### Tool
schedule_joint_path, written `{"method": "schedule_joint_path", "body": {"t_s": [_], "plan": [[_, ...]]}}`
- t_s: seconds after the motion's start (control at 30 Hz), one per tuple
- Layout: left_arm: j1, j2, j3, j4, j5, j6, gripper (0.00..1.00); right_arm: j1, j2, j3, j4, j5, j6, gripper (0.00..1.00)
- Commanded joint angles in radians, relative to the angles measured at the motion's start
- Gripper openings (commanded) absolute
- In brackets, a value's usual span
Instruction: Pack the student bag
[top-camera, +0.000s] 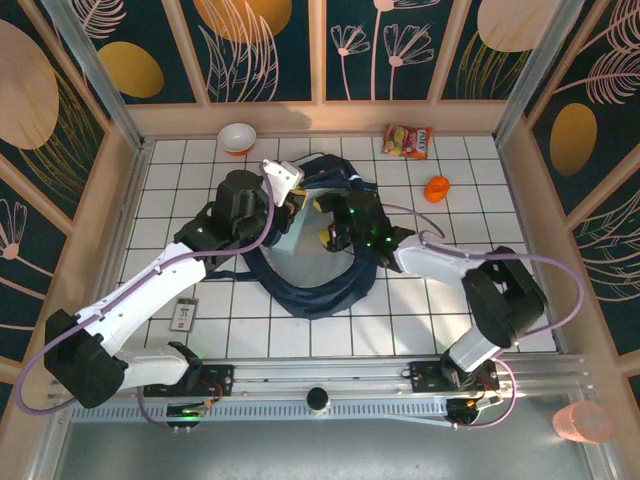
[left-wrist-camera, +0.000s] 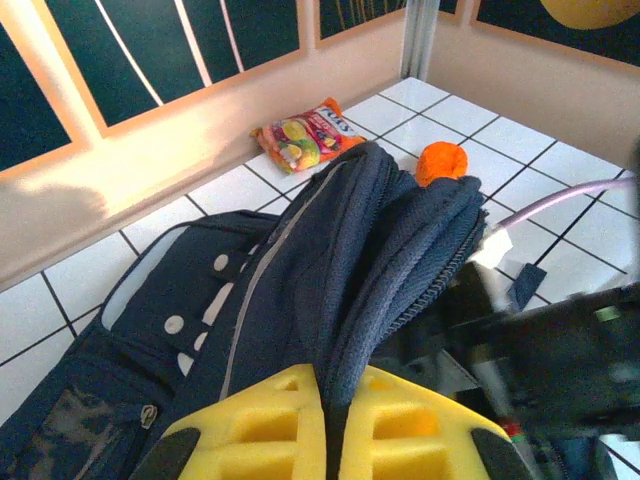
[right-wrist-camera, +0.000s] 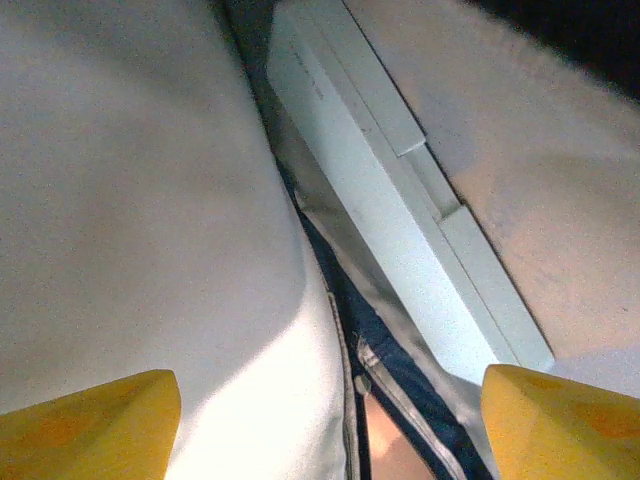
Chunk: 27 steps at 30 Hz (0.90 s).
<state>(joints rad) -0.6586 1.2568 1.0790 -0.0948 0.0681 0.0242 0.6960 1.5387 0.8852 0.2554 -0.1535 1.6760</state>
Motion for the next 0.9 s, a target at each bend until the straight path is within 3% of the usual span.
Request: {"method": "schedule_joint_path", "body": {"t_s": [0.0, 0.17, 0.33, 0.5, 0.6, 0.7, 0.87], "plan": [[-0.002, -0.057, -0.002, 0.176, -0.014, -0.011, 0.0, -0.032, -0.128, -0.02, -0.214, 0.016, -0.132, 0.8], [-0.003, -0.051, -0.032, 0.176, -0.019, -0.027, 0.0, -0.16, -0.278, -0.044, -0.549, -0.068, -0.297, 0.84], [-0.002, -0.04, -0.04, 0.182, -0.011, -0.047, 0.0, -0.438, -0.38, -0.082, -0.894, -0.173, -0.437, 0.9], [0.0, -0.025, -0.034, 0.187, -0.009, -0.055, 0.0, -0.701, -0.398, -0.106, -1.053, -0.236, -0.617, 0.92], [-0.002, -0.02, -0.029, 0.188, -0.004, -0.058, 0.0, -0.823, -0.36, -0.116, -1.159, -0.223, -0.657, 0.85], [-0.003, -0.012, -0.027, 0.19, 0.002, -0.059, 0.0, -0.899, -0.29, -0.114, -1.225, -0.211, -0.701, 0.63], [-0.001, -0.001, -0.031, 0.193, 0.02, -0.067, 0.0, -0.957, -0.193, -0.095, -1.195, -0.21, -0.718, 0.6]]}}
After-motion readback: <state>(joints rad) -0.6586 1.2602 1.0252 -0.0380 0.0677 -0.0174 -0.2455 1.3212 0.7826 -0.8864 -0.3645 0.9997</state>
